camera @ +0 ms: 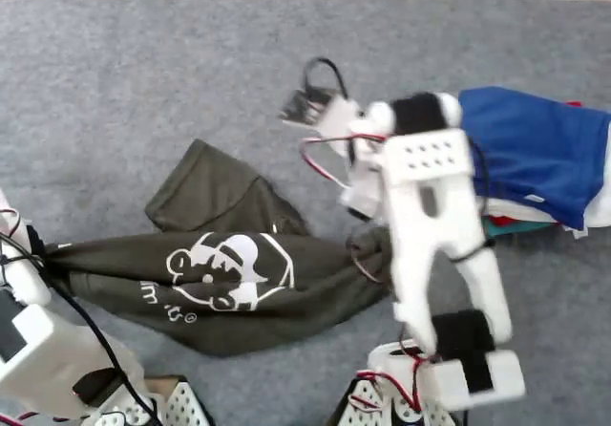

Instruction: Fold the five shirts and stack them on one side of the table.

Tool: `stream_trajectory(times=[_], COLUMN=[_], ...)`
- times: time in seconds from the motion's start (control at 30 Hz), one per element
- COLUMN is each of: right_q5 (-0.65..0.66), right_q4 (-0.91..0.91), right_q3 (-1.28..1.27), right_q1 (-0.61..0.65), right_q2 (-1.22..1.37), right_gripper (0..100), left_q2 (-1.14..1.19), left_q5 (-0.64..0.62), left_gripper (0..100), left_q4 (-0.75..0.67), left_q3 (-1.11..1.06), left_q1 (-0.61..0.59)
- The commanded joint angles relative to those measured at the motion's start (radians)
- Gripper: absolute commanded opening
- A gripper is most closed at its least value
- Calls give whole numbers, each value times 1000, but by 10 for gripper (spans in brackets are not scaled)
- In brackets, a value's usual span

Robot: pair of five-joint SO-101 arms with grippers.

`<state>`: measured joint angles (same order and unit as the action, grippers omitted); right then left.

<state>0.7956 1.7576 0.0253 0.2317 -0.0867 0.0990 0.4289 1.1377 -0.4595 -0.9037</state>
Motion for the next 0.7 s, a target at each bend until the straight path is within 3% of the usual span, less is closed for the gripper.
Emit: stream_trajectory(times=[0.0,0.2,0.43,0.6,0.67], right_q5=[-100,-247,-376,-419,-419], right_q4=[8,8,9,9,9], right_q3=[257,645,1096,1178,1156], right_q1=[106,264,324,338,330], right_q2=[165,645,1064,1176,1194], right_gripper=[337,286,283,279,223], left_q2=[34,75,74,75,75], left_q5=[-6,-48,-95,-95,-95], left_gripper=[29,29,29,29,29], left_q4=[-11,-43,-86,-89,-89], left_q3=[13,27,19,21,24], left_q1=[1,-30,-58,-59,-61])
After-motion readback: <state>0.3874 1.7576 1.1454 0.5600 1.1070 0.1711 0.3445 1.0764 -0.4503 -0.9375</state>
